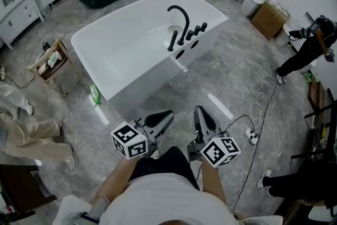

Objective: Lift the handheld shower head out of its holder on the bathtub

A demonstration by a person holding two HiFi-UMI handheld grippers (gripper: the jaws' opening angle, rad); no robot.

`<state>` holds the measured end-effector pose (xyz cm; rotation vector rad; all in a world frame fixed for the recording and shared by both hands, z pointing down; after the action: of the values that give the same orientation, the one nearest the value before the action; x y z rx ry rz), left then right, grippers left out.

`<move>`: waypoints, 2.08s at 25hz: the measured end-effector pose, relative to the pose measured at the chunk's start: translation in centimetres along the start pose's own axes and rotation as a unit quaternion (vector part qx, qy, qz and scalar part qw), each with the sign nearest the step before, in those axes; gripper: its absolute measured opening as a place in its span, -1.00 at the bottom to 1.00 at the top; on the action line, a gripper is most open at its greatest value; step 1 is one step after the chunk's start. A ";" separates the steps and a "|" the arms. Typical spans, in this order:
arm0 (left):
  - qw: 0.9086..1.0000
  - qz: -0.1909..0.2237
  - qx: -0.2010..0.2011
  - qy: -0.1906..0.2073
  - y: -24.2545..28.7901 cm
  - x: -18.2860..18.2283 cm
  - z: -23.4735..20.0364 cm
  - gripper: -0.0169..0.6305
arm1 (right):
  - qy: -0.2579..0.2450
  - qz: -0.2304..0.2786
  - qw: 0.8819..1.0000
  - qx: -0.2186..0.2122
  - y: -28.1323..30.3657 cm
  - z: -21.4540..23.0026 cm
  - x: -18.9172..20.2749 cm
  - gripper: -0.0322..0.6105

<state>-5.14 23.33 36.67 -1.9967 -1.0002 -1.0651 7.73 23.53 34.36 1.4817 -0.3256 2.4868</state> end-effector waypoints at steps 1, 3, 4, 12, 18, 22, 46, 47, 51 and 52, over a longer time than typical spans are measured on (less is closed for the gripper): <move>1.000 -0.001 -0.002 0.000 -0.2 0.0 0.0 -0.89 | 0.001 -0.001 1.000 -0.001 0.0 -0.1 0.1 -0.84; 1.000 -0.002 -0.006 0.000 -0.4 0.1 0.0 -0.89 | 0.002 -0.001 1.000 -0.002 0.0 -0.2 0.1 -0.84; 1.000 -0.002 -0.007 0.000 -0.5 0.1 0.0 -0.89 | 0.002 -0.002 1.000 -0.002 0.0 -0.2 0.1 -0.84; 1.000 0.008 -0.021 -0.003 -1.6 0.1 -0.1 -0.89 | 0.002 0.002 1.000 0.002 -0.1 -0.4 0.1 -0.84; 1.000 0.009 -0.027 -0.005 -1.4 0.2 -0.5 -0.89 | -0.004 0.007 1.000 0.007 0.1 0.0 -0.2 -0.84; 1.000 0.007 -0.029 -0.007 -1.2 0.2 -1.1 -0.89 | -0.010 0.019 1.000 0.002 0.6 0.0 -0.5 -0.84; 0.999 -0.003 -0.044 -0.002 4.9 -2.0 -8.0 -0.89 | 0.030 0.031 0.999 -0.025 9.2 3.6 -2.8 -0.84; 0.999 -0.003 -0.045 -0.003 5.1 -2.1 -8.4 -0.89 | 0.030 0.030 0.999 -0.025 9.5 3.8 -2.8 -0.84; 0.999 -0.003 -0.048 -0.005 6.0 -2.2 -9.8 -0.89 | 0.031 0.024 0.999 -0.022 10.9 4.8 -2.7 -0.84; 0.999 -0.003 -0.049 -0.005 6.3 -2.3 -10.2 -0.89 | 0.032 0.023 0.999 -0.020 11.4 5.1 -2.6 -0.84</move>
<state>-4.44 11.25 38.10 -2.0811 -0.9758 -1.1274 9.73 10.99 33.57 1.3917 -0.4009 2.5409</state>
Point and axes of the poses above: the fingertips, and each gripper's own axes: y forward along the fingers, z to its right, x out of its underside, the point moved 3 cm from there along -y, backward along the fingers, and after that the axes turned 10 degrees about z, right-handed, at the moved point
